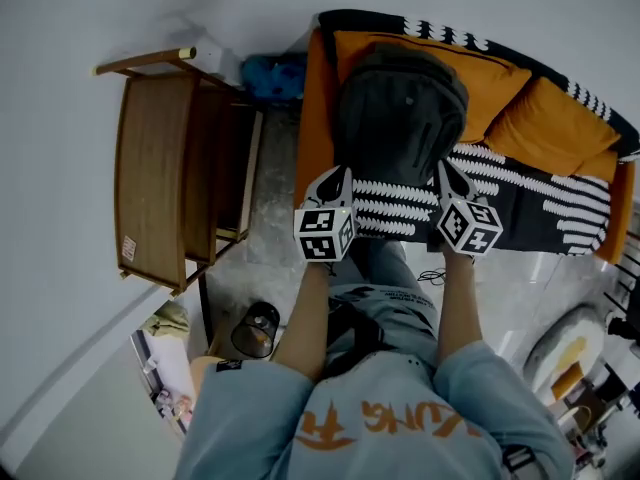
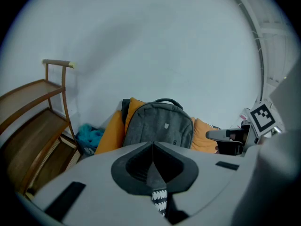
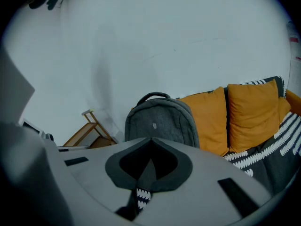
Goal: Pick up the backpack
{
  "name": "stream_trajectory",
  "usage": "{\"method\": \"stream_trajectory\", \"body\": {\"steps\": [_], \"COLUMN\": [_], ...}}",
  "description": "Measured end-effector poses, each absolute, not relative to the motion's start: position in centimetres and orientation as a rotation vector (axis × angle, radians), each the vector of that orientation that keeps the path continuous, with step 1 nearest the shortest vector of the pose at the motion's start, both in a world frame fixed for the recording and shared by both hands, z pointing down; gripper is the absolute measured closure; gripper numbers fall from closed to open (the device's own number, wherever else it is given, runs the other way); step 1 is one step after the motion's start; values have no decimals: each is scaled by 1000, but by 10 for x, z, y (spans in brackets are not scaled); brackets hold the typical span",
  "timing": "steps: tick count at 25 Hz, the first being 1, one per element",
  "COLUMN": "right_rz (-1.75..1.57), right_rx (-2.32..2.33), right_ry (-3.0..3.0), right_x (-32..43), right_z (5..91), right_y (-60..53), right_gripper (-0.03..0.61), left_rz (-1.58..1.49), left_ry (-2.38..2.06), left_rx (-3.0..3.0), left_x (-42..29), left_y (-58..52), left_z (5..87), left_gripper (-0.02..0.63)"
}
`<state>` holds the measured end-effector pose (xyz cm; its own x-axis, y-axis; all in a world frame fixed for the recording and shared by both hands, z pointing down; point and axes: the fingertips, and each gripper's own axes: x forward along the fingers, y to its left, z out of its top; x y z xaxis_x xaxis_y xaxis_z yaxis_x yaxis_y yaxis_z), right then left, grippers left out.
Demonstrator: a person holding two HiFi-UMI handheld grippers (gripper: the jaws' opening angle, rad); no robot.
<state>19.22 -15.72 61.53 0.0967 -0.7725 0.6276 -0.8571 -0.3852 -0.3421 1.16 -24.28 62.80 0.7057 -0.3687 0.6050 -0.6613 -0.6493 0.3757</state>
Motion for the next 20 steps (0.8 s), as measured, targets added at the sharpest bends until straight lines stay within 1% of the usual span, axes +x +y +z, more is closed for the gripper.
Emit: {"method": "stream_trajectory", "body": {"steps": [9, 20], "right_rz": [1314, 1347], "right_rx": [2283, 2284], "right_ry": [-1588, -1492], "right_x": [219, 260], "right_z": [649, 689], "right_y": [-147, -154], "right_gripper": [580, 578], "left_rz": [758, 878], "left_ry": [-818, -818], "left_rx": [2290, 2305], "left_x": [25, 56], "left_y": [-260, -289], "left_z": [660, 697], "left_gripper": [592, 591]}}
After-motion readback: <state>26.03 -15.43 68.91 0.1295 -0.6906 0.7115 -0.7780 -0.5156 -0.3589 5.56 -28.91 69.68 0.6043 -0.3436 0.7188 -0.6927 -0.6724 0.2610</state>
